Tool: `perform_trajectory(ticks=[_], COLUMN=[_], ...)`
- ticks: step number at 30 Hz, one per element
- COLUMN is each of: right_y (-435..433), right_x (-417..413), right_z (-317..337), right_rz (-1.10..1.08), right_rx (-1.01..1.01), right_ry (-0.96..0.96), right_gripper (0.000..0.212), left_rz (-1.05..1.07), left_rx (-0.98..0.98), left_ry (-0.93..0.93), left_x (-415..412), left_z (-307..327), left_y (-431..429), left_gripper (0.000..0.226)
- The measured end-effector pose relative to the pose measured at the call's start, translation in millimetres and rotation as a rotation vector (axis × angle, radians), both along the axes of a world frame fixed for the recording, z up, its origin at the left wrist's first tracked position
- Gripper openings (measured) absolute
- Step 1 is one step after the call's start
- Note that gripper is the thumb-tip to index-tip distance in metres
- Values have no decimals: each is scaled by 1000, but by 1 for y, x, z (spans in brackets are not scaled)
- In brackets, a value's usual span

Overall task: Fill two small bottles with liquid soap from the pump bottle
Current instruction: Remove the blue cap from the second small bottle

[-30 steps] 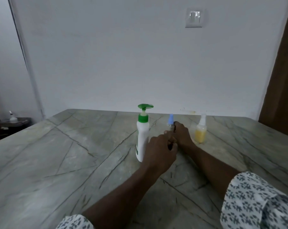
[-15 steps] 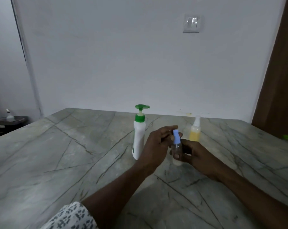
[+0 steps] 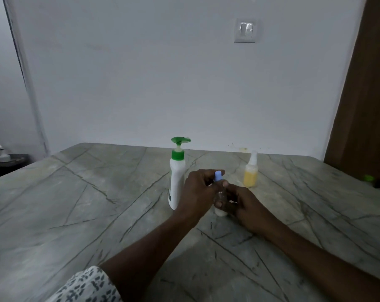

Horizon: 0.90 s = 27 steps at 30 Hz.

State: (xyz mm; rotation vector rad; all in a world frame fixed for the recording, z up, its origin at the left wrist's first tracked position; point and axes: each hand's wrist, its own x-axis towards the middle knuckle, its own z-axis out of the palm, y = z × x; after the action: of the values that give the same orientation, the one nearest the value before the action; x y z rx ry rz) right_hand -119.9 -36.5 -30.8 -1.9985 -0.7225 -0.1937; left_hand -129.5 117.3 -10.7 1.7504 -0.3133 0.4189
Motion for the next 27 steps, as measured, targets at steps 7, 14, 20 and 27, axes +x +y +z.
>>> perform_trajectory(ticks=[7, 14, 20, 27], right_y=[0, -10, -4, -9], right_x=[-1, -3, -3, 2], right_z=[-1, 6, 3, 4], right_rz=[-36, -26, -37, -161], right_rx=[-24, 108, 61, 227], right_ry=[19, 70, 42, 19], right_gripper=[22, 25, 22, 33], left_rz=[186, -133, 14, -95], left_rx=[117, -10, -51, 83], left_ry=[25, 69, 43, 261], left_x=[-3, -2, 0, 5], left_z=[5, 6, 3, -3], left_y=[0, 1, 2, 0], left_gripper=[42, 37, 26, 70])
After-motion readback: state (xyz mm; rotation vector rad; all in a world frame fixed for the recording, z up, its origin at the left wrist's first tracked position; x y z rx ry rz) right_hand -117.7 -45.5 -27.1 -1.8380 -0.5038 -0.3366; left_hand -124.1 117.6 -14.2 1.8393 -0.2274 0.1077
